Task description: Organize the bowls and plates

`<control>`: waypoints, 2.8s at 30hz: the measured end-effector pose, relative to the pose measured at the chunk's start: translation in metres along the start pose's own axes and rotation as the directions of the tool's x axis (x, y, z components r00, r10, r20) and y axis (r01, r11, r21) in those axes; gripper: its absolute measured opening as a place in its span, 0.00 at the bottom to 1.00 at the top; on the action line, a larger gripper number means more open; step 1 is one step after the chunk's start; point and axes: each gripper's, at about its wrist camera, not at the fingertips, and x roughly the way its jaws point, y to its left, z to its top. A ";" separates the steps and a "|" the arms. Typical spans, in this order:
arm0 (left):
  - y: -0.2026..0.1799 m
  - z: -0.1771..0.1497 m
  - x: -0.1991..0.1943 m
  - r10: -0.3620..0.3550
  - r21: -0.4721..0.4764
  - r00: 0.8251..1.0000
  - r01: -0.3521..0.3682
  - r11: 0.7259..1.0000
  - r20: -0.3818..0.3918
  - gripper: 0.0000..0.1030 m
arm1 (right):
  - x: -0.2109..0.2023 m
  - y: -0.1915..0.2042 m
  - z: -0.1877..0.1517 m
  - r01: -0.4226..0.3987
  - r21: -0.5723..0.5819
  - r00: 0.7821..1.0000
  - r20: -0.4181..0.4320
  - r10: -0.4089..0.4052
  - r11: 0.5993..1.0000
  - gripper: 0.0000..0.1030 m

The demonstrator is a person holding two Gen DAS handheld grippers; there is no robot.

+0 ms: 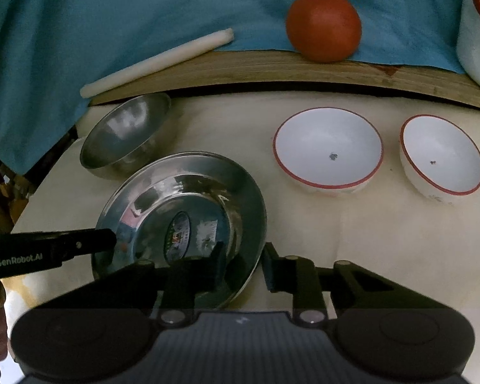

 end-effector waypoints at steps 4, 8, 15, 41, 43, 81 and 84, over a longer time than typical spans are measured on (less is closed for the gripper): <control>0.000 0.002 -0.004 0.005 -0.023 1.000 -0.004 1.000 0.023 0.16 | -0.002 -0.004 0.004 -0.015 0.023 1.000 0.016 0.015 1.000 0.23; 0.000 0.004 -0.005 0.007 -0.050 0.999 -0.005 0.999 0.032 0.17 | -0.004 -0.005 0.016 -0.026 0.029 0.999 0.034 0.025 0.999 0.21; -0.002 0.004 -0.008 0.002 -0.060 0.999 0.001 0.998 0.046 0.17 | -0.009 -0.005 0.021 -0.031 0.014 0.999 0.040 0.030 0.999 0.21; -0.049 -0.032 -0.053 -0.093 0.106 0.995 0.087 0.990 0.047 0.20 | -0.081 -0.027 -0.023 -0.038 0.022 0.995 0.090 0.036 0.999 0.22; -0.053 -0.037 -0.058 -0.098 0.129 0.994 0.092 0.987 0.042 0.21 | -0.087 -0.028 -0.029 -0.037 0.016 0.995 0.090 0.036 0.999 0.22; -0.101 -0.092 -0.063 -0.113 0.421 0.987 0.152 0.894 -0.116 0.31 | -0.134 -0.048 -0.101 -0.019 0.072 1.000 -0.005 0.019 0.997 0.24; -0.101 -0.093 -0.063 -0.102 0.432 0.987 0.145 0.890 -0.122 0.31 | -0.132 -0.047 -0.101 -0.019 0.067 1.000 -0.018 0.020 0.998 0.25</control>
